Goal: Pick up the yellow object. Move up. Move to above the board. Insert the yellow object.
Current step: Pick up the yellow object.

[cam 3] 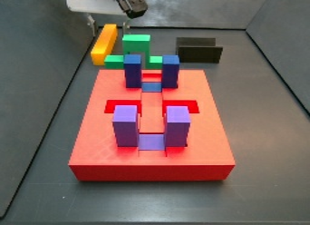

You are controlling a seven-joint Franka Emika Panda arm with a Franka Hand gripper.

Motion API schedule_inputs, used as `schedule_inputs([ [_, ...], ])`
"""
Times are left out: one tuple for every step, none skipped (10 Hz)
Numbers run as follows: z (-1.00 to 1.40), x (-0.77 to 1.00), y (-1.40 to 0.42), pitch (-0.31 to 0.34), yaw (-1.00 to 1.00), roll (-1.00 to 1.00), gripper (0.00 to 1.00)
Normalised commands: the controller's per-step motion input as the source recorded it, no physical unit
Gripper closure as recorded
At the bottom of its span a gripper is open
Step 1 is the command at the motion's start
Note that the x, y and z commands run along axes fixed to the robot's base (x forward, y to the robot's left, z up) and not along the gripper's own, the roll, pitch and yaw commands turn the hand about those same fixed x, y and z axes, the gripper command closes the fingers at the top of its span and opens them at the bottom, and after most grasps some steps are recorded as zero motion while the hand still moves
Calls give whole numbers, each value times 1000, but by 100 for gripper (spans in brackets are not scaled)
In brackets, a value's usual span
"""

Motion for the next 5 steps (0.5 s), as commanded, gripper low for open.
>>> schedule_inputs([
  [-186,-206,163,-27,-23,0,0],
  [-83,-231,226,0,-74,0,0],
  [-94,-186,237,-6,-57,-19,0],
  [-91,-86,171,-13,0,-24,0],
  [-143,0,0,-27,0,-10,0],
])
